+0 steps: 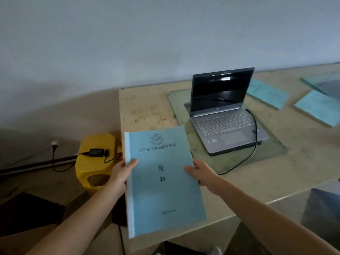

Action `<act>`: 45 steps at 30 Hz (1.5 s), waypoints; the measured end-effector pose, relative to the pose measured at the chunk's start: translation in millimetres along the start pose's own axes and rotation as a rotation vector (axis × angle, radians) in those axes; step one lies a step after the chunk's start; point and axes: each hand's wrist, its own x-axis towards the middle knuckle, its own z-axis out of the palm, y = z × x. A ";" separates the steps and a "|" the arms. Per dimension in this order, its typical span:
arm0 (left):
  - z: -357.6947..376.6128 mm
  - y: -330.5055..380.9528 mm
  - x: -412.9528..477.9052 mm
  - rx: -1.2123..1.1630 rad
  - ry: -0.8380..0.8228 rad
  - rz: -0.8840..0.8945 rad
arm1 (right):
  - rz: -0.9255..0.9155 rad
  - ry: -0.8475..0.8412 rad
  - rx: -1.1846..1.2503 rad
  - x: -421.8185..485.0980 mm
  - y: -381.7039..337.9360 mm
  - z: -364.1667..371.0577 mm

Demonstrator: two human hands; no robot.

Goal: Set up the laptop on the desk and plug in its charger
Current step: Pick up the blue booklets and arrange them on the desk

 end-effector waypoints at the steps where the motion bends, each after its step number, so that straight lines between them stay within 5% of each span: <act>1: 15.2 0.0 0.4 0.010 -0.040 0.001 | 0.013 0.023 0.008 -5.8 5.0 -15.0; 9: 167.4 -23.2 -9.8 0.080 -0.275 -0.036 | 0.115 0.187 0.143 -51.6 57.7 -149.0; 23: 467.6 -86.2 -71.2 0.206 -0.401 -0.065 | 0.158 0.487 0.215 -137.3 130.9 -400.2; 34: 599.8 -108.4 -55.3 0.343 -0.376 -0.083 | 0.229 0.656 0.180 -114.3 156.9 -521.3; 45: 699.4 -91.5 14.8 0.369 -0.346 -0.081 | 0.324 0.565 0.038 -14.2 142.4 -643.0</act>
